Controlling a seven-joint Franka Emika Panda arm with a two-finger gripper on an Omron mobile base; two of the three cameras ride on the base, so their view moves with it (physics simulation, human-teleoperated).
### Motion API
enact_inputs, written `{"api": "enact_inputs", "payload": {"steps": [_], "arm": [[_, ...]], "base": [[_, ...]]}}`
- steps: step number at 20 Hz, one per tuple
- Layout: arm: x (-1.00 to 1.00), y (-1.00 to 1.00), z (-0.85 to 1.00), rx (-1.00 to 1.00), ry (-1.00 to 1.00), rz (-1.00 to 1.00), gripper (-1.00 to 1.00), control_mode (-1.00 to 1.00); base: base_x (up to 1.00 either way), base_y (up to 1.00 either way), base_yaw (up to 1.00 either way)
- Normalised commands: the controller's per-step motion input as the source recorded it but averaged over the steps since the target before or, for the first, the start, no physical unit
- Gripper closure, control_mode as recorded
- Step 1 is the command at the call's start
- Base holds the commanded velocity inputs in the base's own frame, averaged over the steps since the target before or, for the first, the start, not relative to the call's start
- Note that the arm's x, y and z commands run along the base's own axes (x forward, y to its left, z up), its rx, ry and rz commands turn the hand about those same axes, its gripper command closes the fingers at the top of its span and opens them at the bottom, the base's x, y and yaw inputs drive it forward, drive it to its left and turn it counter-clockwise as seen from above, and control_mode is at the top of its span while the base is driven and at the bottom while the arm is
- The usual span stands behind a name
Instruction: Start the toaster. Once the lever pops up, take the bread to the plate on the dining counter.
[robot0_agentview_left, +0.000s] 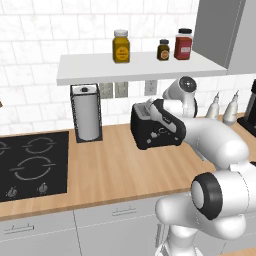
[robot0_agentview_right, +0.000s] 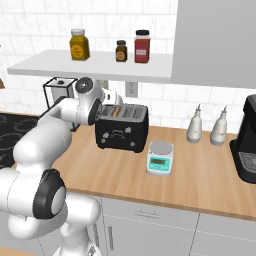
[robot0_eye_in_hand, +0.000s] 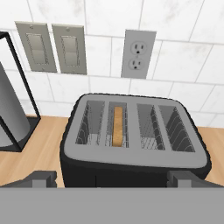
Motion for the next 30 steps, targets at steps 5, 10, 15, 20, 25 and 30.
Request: {"api": "enact_inputs", "payload": {"steps": [5, 10, 15, 20, 25, 30], "arm": [[0.00, 0.00, 0.00, 0.00, 0.00, 0.00, -1.00, -1.00], [0.00, 0.00, 0.00, 0.00, 0.00, 0.00, -1.00, -1.00], [0.00, 0.00, 0.00, 0.00, 0.00, 0.00, -1.00, -1.00], [0.00, 0.00, 0.00, 0.00, 0.00, 0.00, -1.00, -1.00], [0.00, 0.00, 0.00, 0.00, 0.00, 0.00, -1.00, -1.00], [0.00, 0.00, 0.00, 0.00, 0.00, 0.00, -1.00, -1.00]], "base": [[0.00, 0.00, 0.00], [0.00, 0.00, 0.00], [0.00, 0.00, 0.00], [0.00, 0.00, 0.00], [0.00, 0.00, 0.00], [0.00, 0.00, 0.00]]}}
